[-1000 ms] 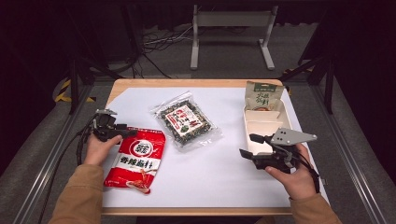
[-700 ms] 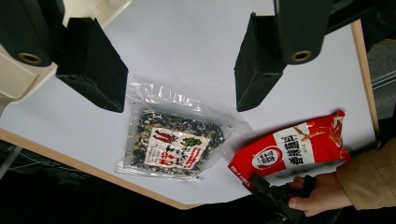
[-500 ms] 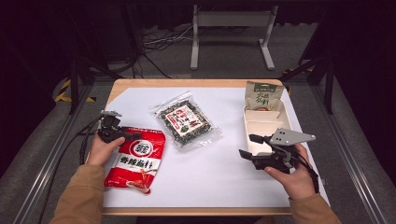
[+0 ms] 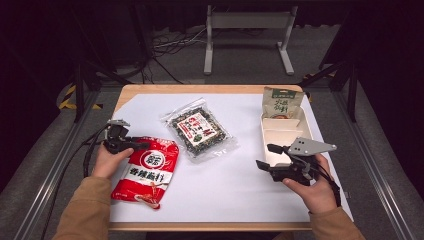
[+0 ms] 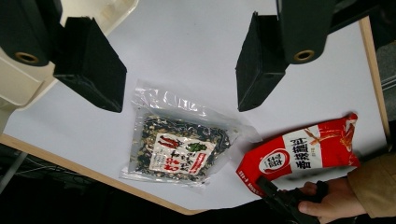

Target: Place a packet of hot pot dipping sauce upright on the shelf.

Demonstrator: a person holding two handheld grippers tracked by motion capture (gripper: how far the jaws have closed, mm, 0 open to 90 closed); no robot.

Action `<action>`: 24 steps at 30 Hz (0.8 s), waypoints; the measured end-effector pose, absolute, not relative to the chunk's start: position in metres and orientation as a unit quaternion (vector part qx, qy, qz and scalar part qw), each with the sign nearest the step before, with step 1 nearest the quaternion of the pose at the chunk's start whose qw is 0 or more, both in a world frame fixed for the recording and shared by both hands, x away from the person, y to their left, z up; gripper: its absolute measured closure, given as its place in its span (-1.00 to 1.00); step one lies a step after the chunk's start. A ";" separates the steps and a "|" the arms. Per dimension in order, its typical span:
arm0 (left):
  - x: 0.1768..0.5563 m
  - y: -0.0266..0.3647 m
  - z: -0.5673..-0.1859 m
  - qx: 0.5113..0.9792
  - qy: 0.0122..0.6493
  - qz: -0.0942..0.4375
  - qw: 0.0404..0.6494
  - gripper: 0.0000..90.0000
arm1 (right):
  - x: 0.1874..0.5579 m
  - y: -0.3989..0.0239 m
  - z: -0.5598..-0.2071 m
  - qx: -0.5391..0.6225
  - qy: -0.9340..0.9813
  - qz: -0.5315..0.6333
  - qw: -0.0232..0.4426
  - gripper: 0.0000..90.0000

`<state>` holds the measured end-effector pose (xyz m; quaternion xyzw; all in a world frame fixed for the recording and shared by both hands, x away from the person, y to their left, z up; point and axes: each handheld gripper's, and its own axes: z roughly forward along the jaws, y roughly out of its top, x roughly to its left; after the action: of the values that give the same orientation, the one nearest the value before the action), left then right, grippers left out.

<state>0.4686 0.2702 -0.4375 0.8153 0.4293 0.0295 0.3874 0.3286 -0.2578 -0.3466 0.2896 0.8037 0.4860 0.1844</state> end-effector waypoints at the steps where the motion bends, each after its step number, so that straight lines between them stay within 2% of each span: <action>1: 0.467 0.270 -0.436 0.817 0.428 0.039 0.386 0.20 | 0.329 -0.258 -0.347 0.290 0.804 0.486 0.184 -0.24; 5: 0.463 0.269 -0.435 0.819 0.421 0.047 0.386 0.53 | 0.329 -0.257 -0.347 0.289 0.804 0.487 0.183 -0.24; 10: 0.462 0.271 -0.434 0.820 0.417 0.047 0.390 0.72 | 0.329 -0.256 -0.347 0.286 0.805 0.486 0.183 -0.23; 13: 0.459 0.274 -0.430 0.819 0.406 0.040 0.405 0.99 | 0.330 -0.255 -0.347 0.287 0.805 0.486 0.182 -0.23; 24: 0.449 0.276 -0.416 0.816 0.403 0.043 0.412 1.00 | 0.331 -0.254 -0.347 0.284 0.806 0.487 0.182 -0.23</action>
<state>0.4486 0.2764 -0.4159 0.8159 0.4033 0.0426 0.4122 0.3310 -0.2543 -0.3473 0.2840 0.8055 0.4872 0.1819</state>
